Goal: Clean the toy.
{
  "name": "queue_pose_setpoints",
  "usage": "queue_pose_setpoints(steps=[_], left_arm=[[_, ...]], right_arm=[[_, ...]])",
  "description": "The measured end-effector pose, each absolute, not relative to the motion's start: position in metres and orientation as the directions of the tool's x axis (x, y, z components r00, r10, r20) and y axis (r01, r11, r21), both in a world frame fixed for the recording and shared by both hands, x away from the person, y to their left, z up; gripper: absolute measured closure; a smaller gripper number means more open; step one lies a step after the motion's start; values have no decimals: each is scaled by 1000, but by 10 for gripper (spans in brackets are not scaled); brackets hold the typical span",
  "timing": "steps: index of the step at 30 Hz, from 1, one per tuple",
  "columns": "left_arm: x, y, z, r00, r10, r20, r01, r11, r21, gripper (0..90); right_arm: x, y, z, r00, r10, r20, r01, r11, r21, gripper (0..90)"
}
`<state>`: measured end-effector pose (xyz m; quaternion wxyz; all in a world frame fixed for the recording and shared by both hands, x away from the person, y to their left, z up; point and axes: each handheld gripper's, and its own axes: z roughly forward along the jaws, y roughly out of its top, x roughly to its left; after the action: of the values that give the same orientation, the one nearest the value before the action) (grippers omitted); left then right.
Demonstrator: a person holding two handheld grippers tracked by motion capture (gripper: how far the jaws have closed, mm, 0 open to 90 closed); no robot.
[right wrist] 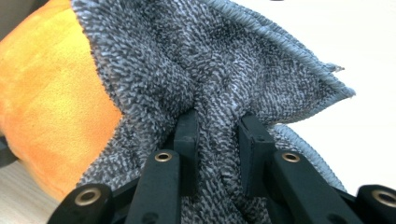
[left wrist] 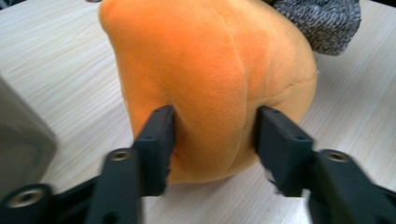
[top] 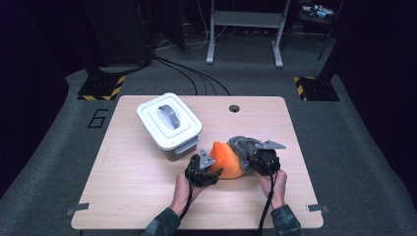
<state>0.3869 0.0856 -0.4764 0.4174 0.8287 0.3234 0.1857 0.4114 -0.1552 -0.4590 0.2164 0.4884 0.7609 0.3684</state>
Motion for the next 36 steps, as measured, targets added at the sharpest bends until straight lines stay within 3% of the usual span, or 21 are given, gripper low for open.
queue_pose_setpoints(steps=[4, 8, 13, 14, 16, 19, 23, 30, 36], left_arm=[[387, 86, -479, 715, 699, 20, 389, -423, 818, 653], [386, 87, -479, 704, 710, 11, 402, -411, 818, 667], [385, 87, -479, 703, 711, 16, 403, -416, 815, 669], [384, 89, -480, 700, 714, 15, 407, -417, 813, 658], [385, 90, -480, 698, 716, 18, 410, -420, 810, 585], [385, 92, -478, 697, 716, 32, 398, -424, 814, 431], [385, 86, -478, 712, 699, 64, 380, -460, 803, 372], [386, 82, -482, 710, 699, 84, 371, -473, 799, 615], [386, 85, -485, 712, 700, 54, 376, -446, 812, 700]], right_arm=[[412, -155, -458, -430, 903, 16, 577, 261, 774, 720], [400, -148, -439, -440, 898, -4, 516, 257, 817, 719], [384, -112, -419, -536, 841, -68, 441, 348, 827, 719], [388, -103, -424, -541, 833, -116, 445, 401, 801, 720], [391, -101, -429, -540, 834, -113, 451, 400, 798, 721], [398, -106, -438, -536, 843, -38, 485, 345, 804, 724], [399, -107, -438, -539, 842, -32, 489, 344, 802, 724], [398, -107, -439, -539, 842, -30, 490, 343, 801, 724], [398, -111, -438, -540, 841, -32, 484, 342, 805, 724]])
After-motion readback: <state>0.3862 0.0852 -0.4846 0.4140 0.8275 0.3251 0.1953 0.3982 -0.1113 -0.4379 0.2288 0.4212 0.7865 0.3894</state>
